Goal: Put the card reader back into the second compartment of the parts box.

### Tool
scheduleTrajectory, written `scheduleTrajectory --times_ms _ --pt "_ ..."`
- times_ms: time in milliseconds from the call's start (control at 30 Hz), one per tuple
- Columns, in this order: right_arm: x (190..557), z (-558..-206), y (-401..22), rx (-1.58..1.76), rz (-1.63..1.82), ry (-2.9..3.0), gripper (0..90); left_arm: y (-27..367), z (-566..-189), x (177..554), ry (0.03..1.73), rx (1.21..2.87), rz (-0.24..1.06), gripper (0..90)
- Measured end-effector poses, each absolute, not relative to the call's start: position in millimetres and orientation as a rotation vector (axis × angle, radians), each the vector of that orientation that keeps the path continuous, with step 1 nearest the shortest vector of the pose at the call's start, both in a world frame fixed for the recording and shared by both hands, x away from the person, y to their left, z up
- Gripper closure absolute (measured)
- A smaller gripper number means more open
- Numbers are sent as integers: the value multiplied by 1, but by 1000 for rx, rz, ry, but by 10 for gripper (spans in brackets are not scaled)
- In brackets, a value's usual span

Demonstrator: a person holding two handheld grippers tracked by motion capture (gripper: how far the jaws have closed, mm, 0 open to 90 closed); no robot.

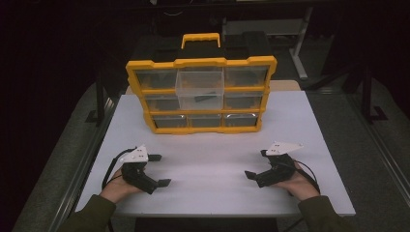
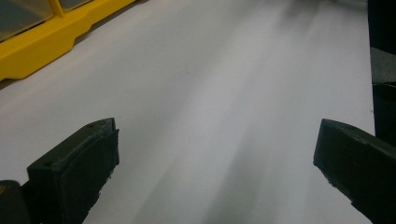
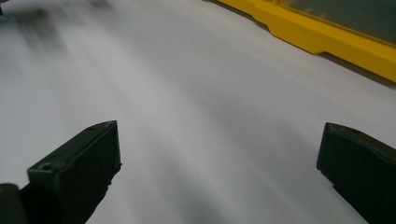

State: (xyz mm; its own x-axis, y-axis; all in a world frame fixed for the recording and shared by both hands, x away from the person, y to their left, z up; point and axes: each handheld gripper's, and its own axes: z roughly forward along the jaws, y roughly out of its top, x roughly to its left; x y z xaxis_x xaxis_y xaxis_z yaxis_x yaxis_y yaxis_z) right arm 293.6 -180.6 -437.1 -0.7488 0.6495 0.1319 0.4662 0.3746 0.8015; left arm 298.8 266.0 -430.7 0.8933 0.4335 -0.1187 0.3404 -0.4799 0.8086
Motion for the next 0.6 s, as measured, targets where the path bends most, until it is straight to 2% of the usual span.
scheduleTrajectory --times_ms 600 --pt "287 -447 -189 1006 1293 2426 0 267 -432 298 557 2118 125 0"
